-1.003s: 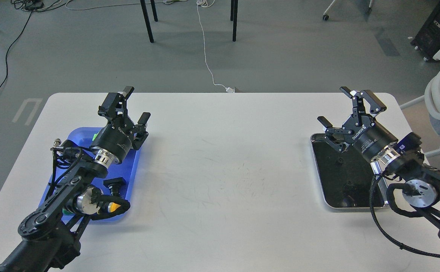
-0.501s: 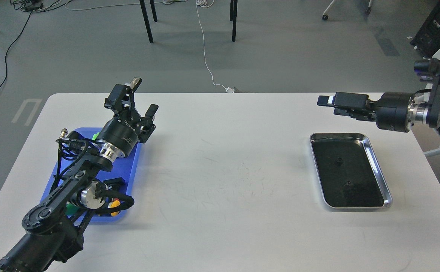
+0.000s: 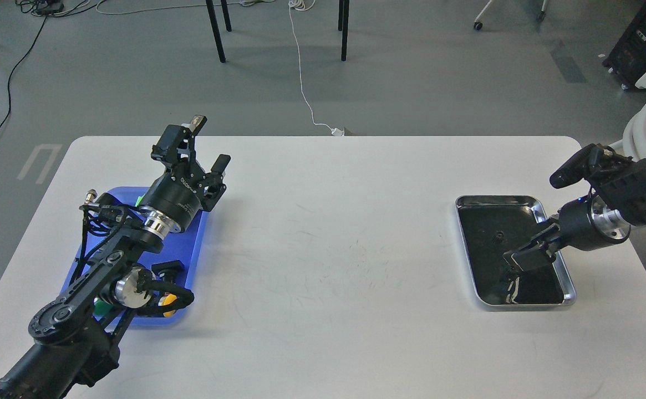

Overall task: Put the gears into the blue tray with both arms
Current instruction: 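Lower the right gripper into the metal tray and grasp the small black part, then carry the black part with the right gripper toward the table center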

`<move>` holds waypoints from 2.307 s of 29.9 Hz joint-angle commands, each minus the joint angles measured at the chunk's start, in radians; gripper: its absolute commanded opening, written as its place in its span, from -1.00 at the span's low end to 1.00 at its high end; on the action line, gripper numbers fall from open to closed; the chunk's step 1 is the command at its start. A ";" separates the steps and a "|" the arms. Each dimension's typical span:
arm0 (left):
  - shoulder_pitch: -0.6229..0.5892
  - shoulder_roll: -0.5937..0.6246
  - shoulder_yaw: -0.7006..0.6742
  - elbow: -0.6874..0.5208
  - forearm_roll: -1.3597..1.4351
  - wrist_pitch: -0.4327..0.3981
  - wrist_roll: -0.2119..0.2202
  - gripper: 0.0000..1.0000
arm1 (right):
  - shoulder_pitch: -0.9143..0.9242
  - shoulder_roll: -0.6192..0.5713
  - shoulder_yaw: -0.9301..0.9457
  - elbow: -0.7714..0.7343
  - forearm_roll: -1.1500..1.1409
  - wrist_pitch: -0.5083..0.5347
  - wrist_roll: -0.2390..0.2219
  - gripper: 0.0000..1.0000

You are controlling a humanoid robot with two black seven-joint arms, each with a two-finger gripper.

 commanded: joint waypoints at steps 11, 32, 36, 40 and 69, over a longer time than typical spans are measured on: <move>0.001 0.005 -0.002 -0.011 -0.015 0.002 -0.002 0.96 | -0.005 0.113 -0.055 -0.107 -0.004 0.000 0.000 0.43; -0.003 0.007 -0.005 -0.011 -0.018 0.000 -0.002 0.96 | -0.032 0.151 -0.084 -0.160 -0.001 0.000 0.000 0.01; -0.005 0.007 -0.003 -0.011 -0.018 0.000 -0.002 0.96 | -0.032 0.162 -0.084 -0.167 0.000 0.000 0.000 -0.01; -0.003 0.008 -0.003 -0.011 -0.018 0.000 -0.002 0.96 | -0.032 0.162 -0.085 -0.168 0.000 0.000 0.000 -0.04; -0.008 0.031 -0.002 -0.032 -0.018 -0.001 -0.002 0.96 | 0.083 0.133 -0.076 -0.091 0.011 0.000 0.000 -0.76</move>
